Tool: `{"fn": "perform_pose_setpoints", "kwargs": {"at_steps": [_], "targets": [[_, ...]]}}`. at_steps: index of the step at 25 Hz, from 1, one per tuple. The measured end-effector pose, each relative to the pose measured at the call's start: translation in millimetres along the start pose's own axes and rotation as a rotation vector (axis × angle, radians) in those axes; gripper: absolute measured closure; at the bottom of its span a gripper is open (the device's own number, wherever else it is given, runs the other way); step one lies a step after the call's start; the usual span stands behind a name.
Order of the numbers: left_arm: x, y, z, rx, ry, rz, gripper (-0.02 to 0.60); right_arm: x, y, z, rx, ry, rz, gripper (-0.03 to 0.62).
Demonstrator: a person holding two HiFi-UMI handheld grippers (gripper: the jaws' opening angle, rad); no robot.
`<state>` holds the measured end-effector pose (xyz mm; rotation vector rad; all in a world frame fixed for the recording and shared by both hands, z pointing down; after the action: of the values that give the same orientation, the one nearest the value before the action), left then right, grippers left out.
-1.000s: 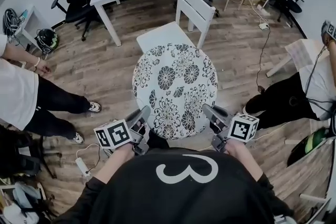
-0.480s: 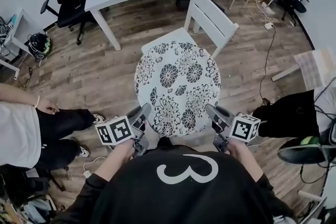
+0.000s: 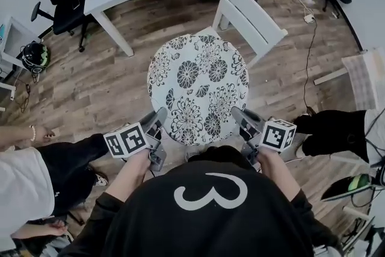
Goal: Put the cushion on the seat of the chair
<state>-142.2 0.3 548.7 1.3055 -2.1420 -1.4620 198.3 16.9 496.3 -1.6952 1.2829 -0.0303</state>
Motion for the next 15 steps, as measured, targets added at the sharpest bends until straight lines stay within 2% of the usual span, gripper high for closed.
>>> {"fn": "perform_pose_setpoints", "kwargs": {"at_steps": [4,10,15], "targets": [[6,-8,1,0.038,0.015,-0.006,0.543,6,6,0,0.002,0.015,-0.034,0.568],[14,-14,-10,0.117,0.047,0.004,0.543,19,-8,-8,-0.028,0.058,-0.082,0.568],[20,-43,8,0.16,0.041,-0.041,0.543,23,5,3,-0.003,0.071,-0.097,0.568]]}}
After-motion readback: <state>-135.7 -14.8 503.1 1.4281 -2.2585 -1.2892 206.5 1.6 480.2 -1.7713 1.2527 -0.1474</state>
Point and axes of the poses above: the fingertips, and each gripper's own axes: z backward along the fingers, y to its left, x out of its top, the point moved 9 cm from there along z, backward along the fingers, and after that the axes turned 12 degrees about -y, right-handed, at the moved point
